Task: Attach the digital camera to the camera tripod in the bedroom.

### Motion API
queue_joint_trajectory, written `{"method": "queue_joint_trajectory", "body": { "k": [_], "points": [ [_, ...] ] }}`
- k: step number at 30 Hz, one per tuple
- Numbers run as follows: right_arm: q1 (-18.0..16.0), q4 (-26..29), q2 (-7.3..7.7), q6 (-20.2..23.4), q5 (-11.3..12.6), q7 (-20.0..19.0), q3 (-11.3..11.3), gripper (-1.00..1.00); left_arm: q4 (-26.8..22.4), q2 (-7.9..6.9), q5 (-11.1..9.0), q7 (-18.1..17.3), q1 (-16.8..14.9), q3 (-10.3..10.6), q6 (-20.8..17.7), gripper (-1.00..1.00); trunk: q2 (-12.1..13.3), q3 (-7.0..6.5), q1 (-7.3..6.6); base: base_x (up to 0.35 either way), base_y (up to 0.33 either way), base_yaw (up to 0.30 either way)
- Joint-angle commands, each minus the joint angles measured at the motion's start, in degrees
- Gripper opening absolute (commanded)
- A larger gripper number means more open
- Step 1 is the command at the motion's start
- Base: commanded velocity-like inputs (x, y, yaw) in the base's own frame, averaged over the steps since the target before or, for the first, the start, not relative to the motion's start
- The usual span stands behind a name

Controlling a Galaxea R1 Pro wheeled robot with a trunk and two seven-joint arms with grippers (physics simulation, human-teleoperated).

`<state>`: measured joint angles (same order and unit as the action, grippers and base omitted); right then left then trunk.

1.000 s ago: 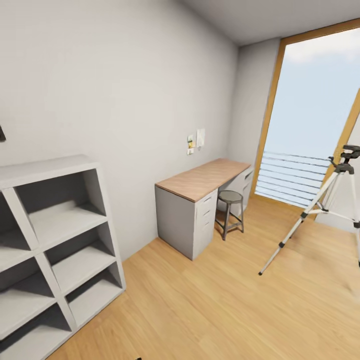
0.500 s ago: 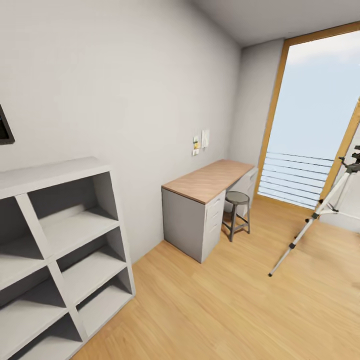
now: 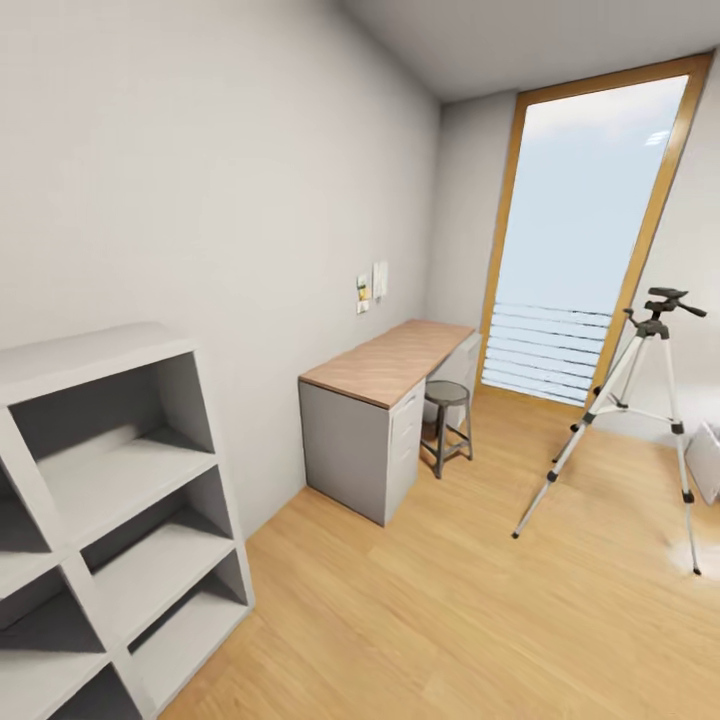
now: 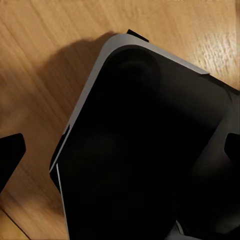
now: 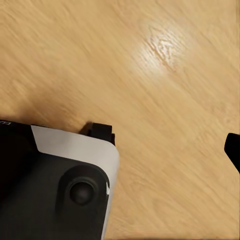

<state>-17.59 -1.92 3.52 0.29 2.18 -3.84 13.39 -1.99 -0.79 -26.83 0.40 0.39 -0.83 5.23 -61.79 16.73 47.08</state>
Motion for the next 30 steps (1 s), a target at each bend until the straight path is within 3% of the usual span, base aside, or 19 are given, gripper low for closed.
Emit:
{"method": "queue_joint_trajectory", "body": {
  "k": [1, 10, 16, 20, 30],
  "points": [
    [-0.1, -0.1, 0.0, 0.0, 0.3, -0.2, 0.3, 1.0, -0.1, 0.0, -0.1, 0.0, 0.0, -0.1, 0.0, 1.0, 0.0, 0.03, 0.0, 0.0, 0.012, -0.279],
    [0.3, -0.1, 0.0, 0.5, 0.9, -0.2, -0.1, 1.0, -0.1, -0.21, -0.5, 0.2, 0.0, -0.4, 0.0, 1.0, 0.0, -0.12, 0.0, 0.0, 0.002, -0.286],
    [2.9, -0.1, -0.2, 2.4, 1.1, -0.2, -0.3, 1.0, -0.1, -0.25, -0.6, 0.2, 0.0, -0.4, 0.0, 1.0, 0.0, -0.22, 0.0, 0.0, 0.0, -0.291],
    [5.0, -0.1, 0.04, 2.6, 2.7, -0.2, -0.6, 1.0, -0.1, -0.26, -0.6, 0.2, 0.0, -0.4, 0.0, 1.0, 0.0, -0.24, 0.0, 0.0, 0.0, -0.292],
    [5.7, 0.0, 0.09, 2.5, 4.1, -0.1, -0.7, 1.0, -0.2, -0.29, -0.6, 0.1, 0.0, -0.4, 0.0, 1.0, 0.0, -0.25, 0.0, 0.0, 0.0, -0.292]
  ]
}}
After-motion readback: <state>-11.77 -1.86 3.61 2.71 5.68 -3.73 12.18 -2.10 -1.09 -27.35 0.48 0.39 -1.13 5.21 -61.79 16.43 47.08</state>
